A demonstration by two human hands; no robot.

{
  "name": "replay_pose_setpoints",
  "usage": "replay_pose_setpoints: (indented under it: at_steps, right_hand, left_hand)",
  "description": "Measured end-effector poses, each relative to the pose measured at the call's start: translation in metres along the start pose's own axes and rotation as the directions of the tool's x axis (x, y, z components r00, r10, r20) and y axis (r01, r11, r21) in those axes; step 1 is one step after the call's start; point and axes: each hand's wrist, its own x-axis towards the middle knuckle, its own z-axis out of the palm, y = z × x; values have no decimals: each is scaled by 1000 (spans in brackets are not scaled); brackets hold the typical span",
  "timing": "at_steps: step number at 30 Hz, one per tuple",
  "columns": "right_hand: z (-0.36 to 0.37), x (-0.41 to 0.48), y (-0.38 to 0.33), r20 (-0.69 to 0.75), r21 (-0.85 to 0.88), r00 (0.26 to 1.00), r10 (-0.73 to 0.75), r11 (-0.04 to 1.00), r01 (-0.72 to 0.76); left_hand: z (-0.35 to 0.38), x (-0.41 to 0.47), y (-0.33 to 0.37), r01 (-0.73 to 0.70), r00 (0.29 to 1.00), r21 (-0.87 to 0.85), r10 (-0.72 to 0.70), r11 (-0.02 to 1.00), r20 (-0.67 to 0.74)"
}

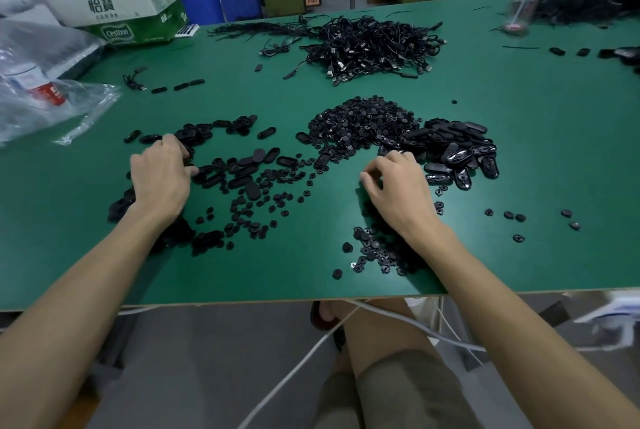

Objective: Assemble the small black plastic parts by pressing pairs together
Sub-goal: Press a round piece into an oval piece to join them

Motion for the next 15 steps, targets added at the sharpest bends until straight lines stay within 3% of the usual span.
replay_pose_setpoints:
  at_steps: [3,6,9,11,12,13,14,15]
  right_hand:
    - [-2,4,-1,16,207,992,122,971,-123]
    - [-11,10,2,6,521,955,298,814,-257]
    - [-22,15,6,110,841,874,473,424,-335]
    - [-30,17,6,208,933,836,507,153,-325]
    - [-33,18,6,245,944,831,498,72,-322]
    - [-36,18,8,263,940,838,477,69,-334]
    - [-40,16,10,259,919,859,441,162,-360]
    - [-43,14,12,240,856,891,384,350,-381]
  left_hand:
    - [-8,-2,3,101,987,-74,-90,992,130]
    - [-11,-8,-2,156,979,-171,-130,973,154]
    - [-12,-11,-8,121,993,-199,-121,973,9]
    - [-16,-13,-3,81,995,-274,-93,958,-30]
    - [-19,-15,3,77,996,-359,-86,930,-9]
    - [-22,-17,12,86,996,-460,-80,883,33]
    - [-25,-21,23,94,995,-562,-59,822,81]
    - [-28,-25,37,93,993,-643,-21,761,120]
